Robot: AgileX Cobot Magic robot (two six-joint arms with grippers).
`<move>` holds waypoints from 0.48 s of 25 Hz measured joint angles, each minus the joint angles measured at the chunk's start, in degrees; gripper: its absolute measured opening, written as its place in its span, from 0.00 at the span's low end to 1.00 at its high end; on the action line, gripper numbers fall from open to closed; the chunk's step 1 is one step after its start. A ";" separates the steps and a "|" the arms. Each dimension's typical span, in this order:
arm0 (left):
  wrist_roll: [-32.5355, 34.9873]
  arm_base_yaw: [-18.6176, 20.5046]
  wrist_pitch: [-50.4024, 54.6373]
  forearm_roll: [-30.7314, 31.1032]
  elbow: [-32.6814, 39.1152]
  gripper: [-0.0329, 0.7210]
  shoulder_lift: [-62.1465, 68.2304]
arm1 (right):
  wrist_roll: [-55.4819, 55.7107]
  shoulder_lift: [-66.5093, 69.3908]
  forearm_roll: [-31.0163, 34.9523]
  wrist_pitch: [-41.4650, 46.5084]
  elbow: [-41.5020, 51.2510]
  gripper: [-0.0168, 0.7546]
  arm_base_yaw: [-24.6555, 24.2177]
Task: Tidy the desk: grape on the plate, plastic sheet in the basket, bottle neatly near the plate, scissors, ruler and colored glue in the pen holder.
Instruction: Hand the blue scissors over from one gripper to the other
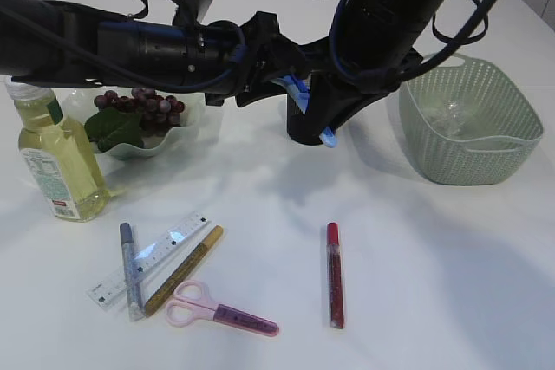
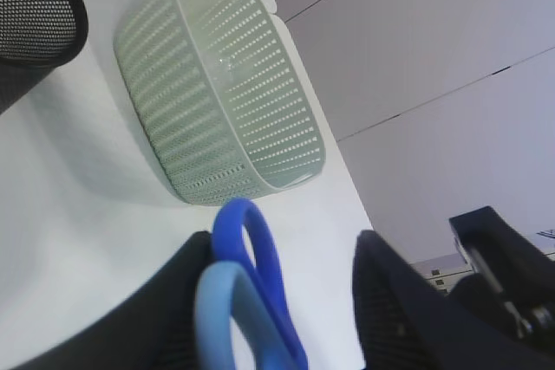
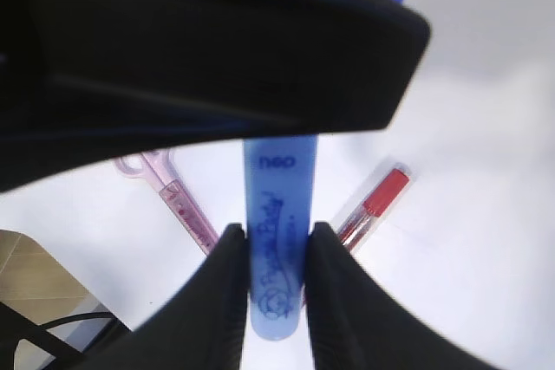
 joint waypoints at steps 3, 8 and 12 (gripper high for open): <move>0.00 0.00 -0.20 0.00 0.00 0.44 0.00 | -0.12 0.00 0.00 0.00 0.00 0.26 0.00; 0.00 0.00 -0.37 0.00 0.00 0.29 0.00 | -0.12 0.00 0.00 0.00 0.00 0.26 0.00; -0.13 0.00 -0.37 -0.13 0.00 0.20 0.00 | -0.12 0.00 0.00 0.00 0.00 0.26 0.00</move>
